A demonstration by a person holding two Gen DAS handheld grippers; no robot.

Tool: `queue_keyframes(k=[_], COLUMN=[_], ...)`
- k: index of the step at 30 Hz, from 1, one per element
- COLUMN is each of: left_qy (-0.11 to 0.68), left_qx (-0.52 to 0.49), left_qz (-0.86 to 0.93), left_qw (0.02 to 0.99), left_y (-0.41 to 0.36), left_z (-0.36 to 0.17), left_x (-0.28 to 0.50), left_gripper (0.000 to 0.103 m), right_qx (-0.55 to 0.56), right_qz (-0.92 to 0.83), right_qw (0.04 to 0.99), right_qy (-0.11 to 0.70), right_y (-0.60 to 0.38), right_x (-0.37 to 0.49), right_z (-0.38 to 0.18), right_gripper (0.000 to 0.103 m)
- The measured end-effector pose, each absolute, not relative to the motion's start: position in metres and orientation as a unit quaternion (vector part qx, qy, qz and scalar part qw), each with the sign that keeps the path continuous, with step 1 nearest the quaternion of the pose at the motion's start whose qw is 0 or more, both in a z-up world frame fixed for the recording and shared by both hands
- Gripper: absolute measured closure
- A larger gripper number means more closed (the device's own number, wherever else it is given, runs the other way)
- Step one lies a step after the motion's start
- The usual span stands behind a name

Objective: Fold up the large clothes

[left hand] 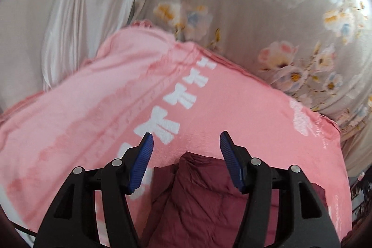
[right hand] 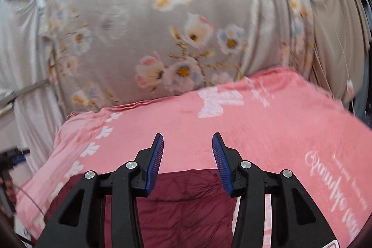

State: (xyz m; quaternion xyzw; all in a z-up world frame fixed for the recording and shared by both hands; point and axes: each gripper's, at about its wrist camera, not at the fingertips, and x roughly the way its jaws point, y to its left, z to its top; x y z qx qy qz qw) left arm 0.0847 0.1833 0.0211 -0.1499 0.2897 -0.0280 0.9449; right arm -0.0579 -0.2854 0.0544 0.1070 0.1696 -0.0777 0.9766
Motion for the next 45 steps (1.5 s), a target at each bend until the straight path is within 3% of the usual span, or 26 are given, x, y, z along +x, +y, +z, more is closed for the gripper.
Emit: queue_keyframes(k=[5, 9, 15, 23, 37, 41, 45], left_qy=[0.285, 0.346, 0.414, 0.422, 0.418, 0.419, 0.417], left_qx=[-0.139, -0.120, -0.083, -0.066, -0.078, -0.109, -0.144], left_qz=[-0.054, -0.111, -0.128, -0.096, -0.058, -0.065, -0.041], left_qw=[0.947, 0.924, 0.898, 0.899, 0.903, 0.899, 0.897], left_y=[0.173, 0.124, 0.056, 0.038, 0.066, 0.083, 0.118], left_z=[0.044, 0.002, -0.081, -0.117, -0.139, -0.130, -0.119], left_x=[0.018, 0.028, 0.082, 0.114, 0.152, 0.153, 0.165], left_gripper=[0.031, 0.032, 0.043, 0.044, 0.043, 0.045, 0.045], right_qx=[0.066, 0.071, 0.051, 0.046, 0.048, 0.056, 0.101], right_qz=[-0.031, 0.014, 0.038, 0.000, -0.058, -0.083, -0.109], right_qw=[0.971, 0.956, 0.943, 0.933, 0.921, 0.926, 0.925], right_qy=[0.228, 0.284, 0.327, 0.358, 0.382, 0.364, 0.350], right_y=[-0.232, -0.197, -0.167, -0.180, -0.227, -0.242, -0.278], right_x=[-0.048, -0.012, 0.028, 0.059, 0.073, 0.064, 0.065], right_z=[0.027, -0.010, -0.049, -0.085, -0.106, -0.085, -0.069], right_gripper=[0.064, 0.079, 0.085, 0.092, 0.094, 0.086, 0.086])
